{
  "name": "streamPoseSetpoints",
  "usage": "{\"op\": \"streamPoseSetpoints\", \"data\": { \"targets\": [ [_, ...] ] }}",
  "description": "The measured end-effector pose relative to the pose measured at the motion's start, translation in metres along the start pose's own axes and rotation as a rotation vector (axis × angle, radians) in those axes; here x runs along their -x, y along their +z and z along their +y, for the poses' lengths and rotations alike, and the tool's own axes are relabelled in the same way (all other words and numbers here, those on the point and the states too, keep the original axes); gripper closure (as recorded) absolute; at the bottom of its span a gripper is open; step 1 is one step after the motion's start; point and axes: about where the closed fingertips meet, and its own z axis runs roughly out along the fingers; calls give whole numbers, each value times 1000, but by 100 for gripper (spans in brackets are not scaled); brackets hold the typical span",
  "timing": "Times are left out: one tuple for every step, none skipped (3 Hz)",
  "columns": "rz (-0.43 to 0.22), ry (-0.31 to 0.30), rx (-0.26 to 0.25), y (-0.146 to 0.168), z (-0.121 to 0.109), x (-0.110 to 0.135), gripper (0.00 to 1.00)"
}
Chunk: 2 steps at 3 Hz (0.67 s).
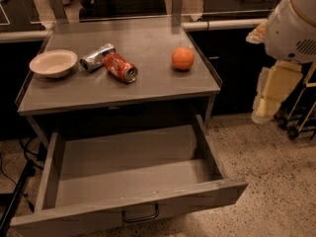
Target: Place orange into top drawer
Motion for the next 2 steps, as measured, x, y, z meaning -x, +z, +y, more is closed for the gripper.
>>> {"op": "streamPoseSetpoints", "data": {
  "targets": [
    [10, -50, -6, 12, -18, 5, 0],
    [10, -51, -6, 12, -19, 5, 0]
  ]
}}
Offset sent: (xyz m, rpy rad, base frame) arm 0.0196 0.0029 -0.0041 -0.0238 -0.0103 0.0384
